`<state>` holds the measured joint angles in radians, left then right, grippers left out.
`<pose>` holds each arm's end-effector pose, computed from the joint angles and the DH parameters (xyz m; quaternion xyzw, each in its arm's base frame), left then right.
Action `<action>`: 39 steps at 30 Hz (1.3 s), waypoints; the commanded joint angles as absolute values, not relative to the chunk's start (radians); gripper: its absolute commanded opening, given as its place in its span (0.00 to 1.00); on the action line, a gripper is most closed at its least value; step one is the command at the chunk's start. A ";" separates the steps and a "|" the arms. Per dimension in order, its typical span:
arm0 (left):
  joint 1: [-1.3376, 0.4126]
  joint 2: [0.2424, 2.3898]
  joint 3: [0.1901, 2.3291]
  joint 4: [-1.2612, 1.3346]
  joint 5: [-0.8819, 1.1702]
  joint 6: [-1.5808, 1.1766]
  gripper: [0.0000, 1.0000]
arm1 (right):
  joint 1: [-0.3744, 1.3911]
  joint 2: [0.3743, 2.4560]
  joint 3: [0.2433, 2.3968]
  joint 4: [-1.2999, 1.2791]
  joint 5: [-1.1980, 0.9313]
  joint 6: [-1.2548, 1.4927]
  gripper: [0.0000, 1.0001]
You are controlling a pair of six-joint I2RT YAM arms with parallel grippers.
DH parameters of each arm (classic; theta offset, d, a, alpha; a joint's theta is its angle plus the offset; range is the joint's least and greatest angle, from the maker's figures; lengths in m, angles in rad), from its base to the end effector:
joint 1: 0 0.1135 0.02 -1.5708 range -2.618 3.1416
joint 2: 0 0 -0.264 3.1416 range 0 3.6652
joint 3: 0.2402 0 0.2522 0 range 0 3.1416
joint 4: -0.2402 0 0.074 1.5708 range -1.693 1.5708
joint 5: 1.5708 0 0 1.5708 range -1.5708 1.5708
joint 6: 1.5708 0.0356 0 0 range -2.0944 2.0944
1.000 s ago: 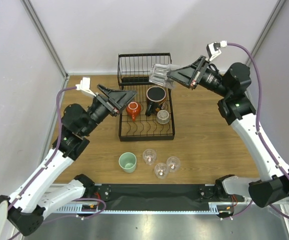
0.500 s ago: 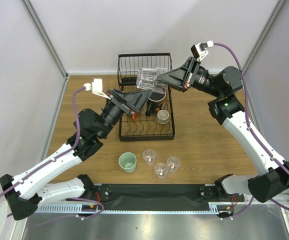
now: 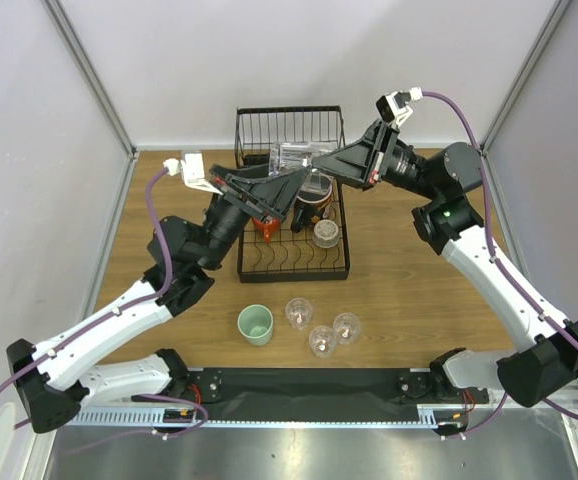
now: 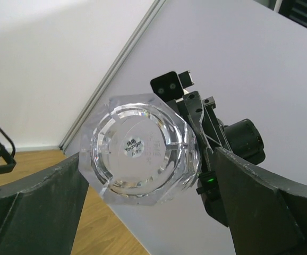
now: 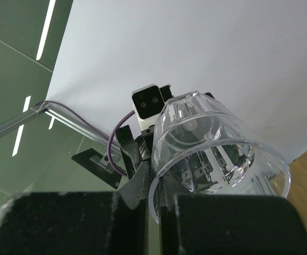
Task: Load the cups into the dish rack
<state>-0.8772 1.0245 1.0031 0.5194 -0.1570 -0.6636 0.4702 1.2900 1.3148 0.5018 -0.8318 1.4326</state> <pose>0.1481 -0.1694 0.4460 -0.0127 0.5138 -0.5680 0.6429 0.2332 0.1480 0.4825 -0.0993 0.5665 0.7626 0.2963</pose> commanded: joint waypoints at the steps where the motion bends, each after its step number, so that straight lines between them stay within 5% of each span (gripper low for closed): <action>1: -0.885 1.022 1.016 0.685 -0.164 -0.673 1.00 | 0.477 1.258 1.313 0.589 -0.847 1.456 0.00; 17: -0.885 1.063 1.109 0.663 -0.178 -0.696 0.88 | 0.483 1.308 1.335 0.663 -0.877 1.506 0.00; 23: -0.885 1.062 1.114 0.641 -0.169 -0.690 0.40 | 0.480 1.316 1.361 0.626 -0.887 1.477 0.00; 26: -0.881 1.033 1.095 0.598 -0.166 -0.652 0.04 | 0.462 1.309 1.381 0.488 -0.891 1.421 0.25; 29: -0.876 0.999 1.091 0.487 -0.157 -0.600 0.00 | 0.422 1.281 1.391 0.333 -0.900 1.329 0.55; 30: -0.876 0.991 1.092 0.457 -0.152 -0.582 0.00 | 0.410 1.263 1.399 0.274 -0.902 1.240 0.72; 33: -0.876 0.970 1.129 0.264 -0.175 -0.490 0.00 | 0.342 1.238 1.479 -0.137 -0.844 1.018 0.94; 37: -0.876 0.976 1.210 -0.027 -0.228 -0.305 0.00 | 0.269 1.232 1.601 -0.758 -0.642 0.595 1.00; 39: -0.877 0.974 1.204 -0.132 -0.276 -0.269 0.00 | 0.235 1.226 1.595 -0.866 -0.583 0.528 0.98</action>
<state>-0.8749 0.9924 1.1591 0.0807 -0.2058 -0.4164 0.2668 1.2682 1.5524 -0.4377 -0.7143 0.8238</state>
